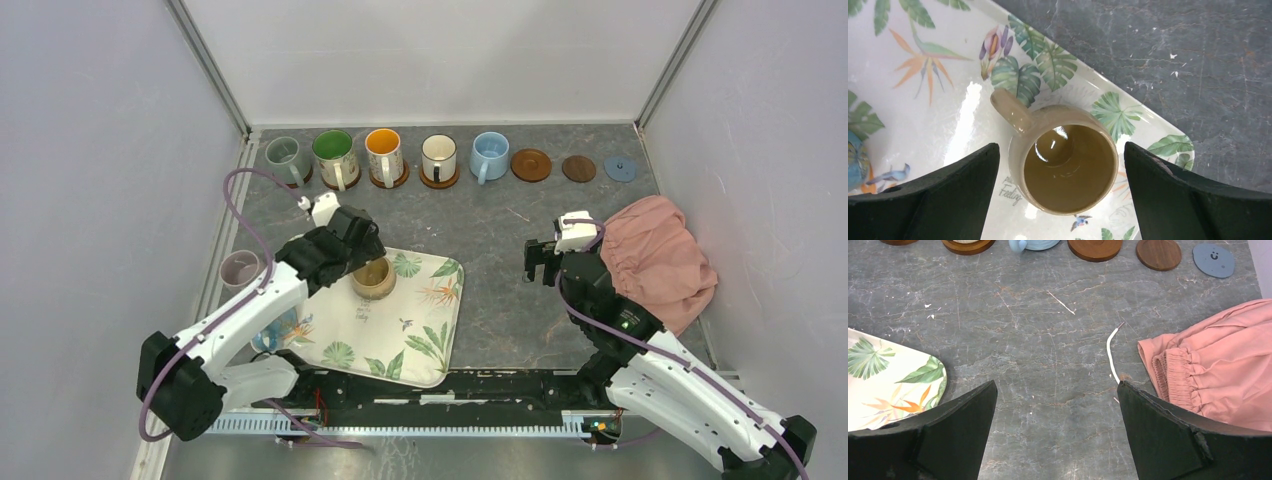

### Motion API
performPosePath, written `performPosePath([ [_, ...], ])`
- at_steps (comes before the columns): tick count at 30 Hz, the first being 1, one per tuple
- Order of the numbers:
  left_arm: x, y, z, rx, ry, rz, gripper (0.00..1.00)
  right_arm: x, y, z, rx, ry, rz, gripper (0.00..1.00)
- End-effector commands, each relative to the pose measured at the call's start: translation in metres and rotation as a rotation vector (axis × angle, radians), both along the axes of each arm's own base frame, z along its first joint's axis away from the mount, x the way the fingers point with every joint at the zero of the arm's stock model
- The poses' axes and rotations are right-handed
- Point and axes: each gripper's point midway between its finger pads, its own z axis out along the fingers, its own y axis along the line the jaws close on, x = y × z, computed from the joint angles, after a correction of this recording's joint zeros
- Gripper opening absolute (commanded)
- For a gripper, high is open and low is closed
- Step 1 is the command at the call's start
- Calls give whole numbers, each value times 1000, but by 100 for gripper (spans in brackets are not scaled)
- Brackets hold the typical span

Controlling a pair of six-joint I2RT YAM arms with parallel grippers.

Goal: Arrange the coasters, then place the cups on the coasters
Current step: Move the cup to the tray.

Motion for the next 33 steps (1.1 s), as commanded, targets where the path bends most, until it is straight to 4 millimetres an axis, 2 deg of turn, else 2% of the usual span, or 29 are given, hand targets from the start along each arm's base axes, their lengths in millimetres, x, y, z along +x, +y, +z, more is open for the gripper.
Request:
performPosePath([
  [1,23,-2,33,32,-85,-116,100,5,3,15,33,-35,-10,98],
  [7,60,-17,25,-21,-65,-286,100,5,4,22,36,-40,0,98],
  [10,70,-17,11,-40,-34,-321,100,4,3,25,36,-45,-2,98],
  [13,70,-18,-4,-69,7,-346,100,3,1,27,33,-47,-3,98],
  [16,62,-23,-12,-99,34,-383,100,1,-2,27,29,-47,-10,98],
  [23,25,-24,-30,-151,123,-422,100,1,-1,25,33,-44,-9,98],
  [28,4,-20,-26,-163,136,-429,100,1,-1,24,34,-44,-10,98],
  [33,-15,-29,-19,-203,141,-453,100,1,0,21,37,-39,-1,98],
])
